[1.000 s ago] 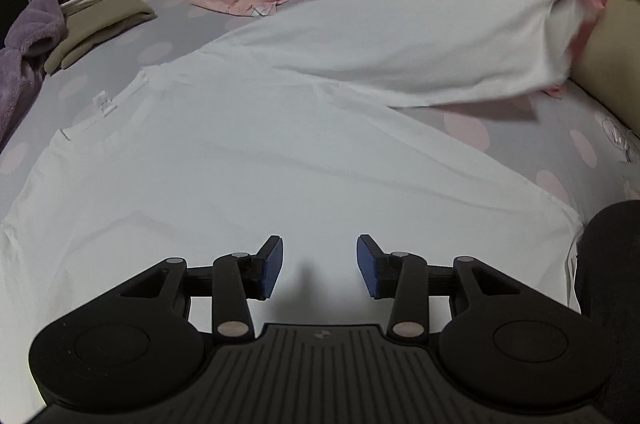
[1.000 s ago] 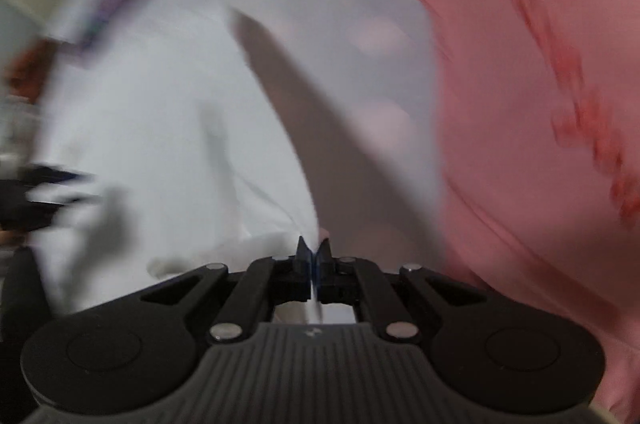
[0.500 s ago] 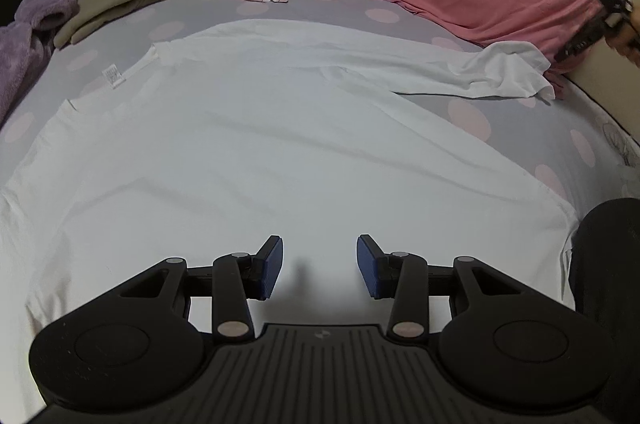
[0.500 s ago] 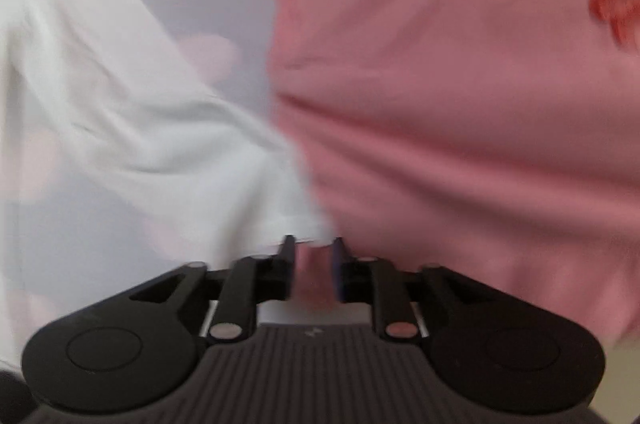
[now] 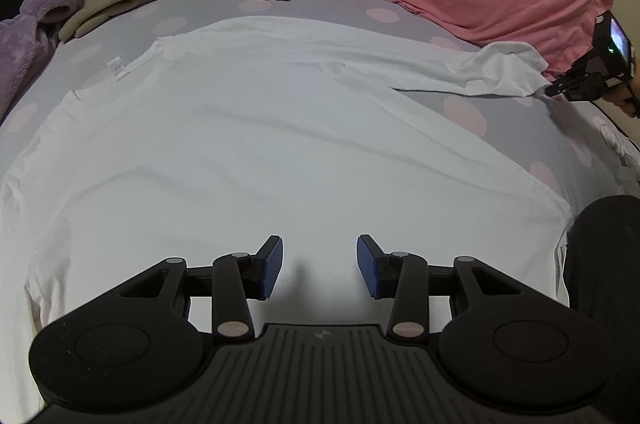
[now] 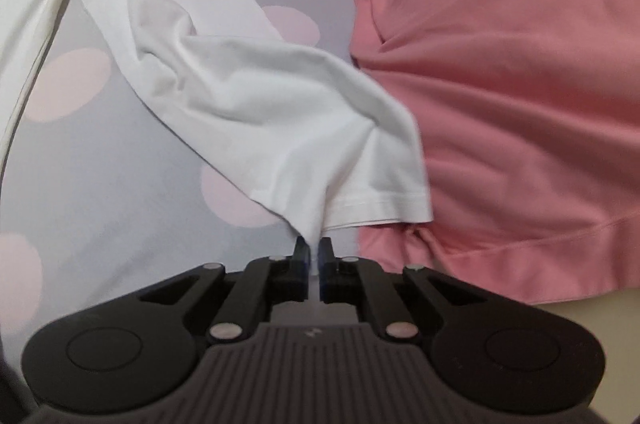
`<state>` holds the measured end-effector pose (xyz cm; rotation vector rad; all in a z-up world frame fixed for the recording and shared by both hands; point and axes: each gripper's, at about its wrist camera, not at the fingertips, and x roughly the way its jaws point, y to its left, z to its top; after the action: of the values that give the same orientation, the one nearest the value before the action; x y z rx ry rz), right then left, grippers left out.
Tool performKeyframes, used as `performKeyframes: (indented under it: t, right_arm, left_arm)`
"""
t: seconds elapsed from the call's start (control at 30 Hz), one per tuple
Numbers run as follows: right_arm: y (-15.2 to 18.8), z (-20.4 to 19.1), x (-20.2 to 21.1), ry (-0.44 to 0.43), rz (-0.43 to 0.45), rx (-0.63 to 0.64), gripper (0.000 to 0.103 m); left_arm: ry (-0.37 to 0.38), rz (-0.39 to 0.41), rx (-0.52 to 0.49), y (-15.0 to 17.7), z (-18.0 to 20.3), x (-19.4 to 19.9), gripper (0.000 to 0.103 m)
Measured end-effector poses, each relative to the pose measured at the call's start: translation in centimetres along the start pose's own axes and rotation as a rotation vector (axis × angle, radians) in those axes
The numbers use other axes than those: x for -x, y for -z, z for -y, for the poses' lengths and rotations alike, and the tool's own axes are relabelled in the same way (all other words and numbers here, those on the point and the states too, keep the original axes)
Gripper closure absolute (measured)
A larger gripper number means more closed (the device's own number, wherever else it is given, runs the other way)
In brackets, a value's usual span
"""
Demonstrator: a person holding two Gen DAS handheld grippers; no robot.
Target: Fold clothes
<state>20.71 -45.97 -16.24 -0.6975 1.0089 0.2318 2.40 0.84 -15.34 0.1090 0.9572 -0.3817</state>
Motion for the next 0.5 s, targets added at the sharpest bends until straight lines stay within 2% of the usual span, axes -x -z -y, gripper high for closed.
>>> performKeyframes:
  t: [0.13, 0.27, 0.4, 0.5]
  right_arm:
    - [1.0, 1.7, 5.8, 0.054, -0.003, 0.097, 0.098]
    - [1.2, 1.7, 7.5, 0.018, -0.053, 0.199, 0.099]
    - [2.1, -0.8, 4.7, -0.012, -0.146, 0.345, 0.098]
    - [3.0, -2.2, 1.8, 0.003, -0.191, 0.373, 0.098]
  left_arm:
    - [0.003, 0.001, 0.011, 0.4, -0.2, 0.0, 0.063]
    - [0.007, 0.000, 0.023, 0.7, -0.4, 0.0, 0.063]
    - [0.008, 0.004, 0.027, 1.1, -0.5, 0.4, 0.063]
    - [-0.001, 0.010, 0.035, 1.4, -1.0, 0.9, 0.063]
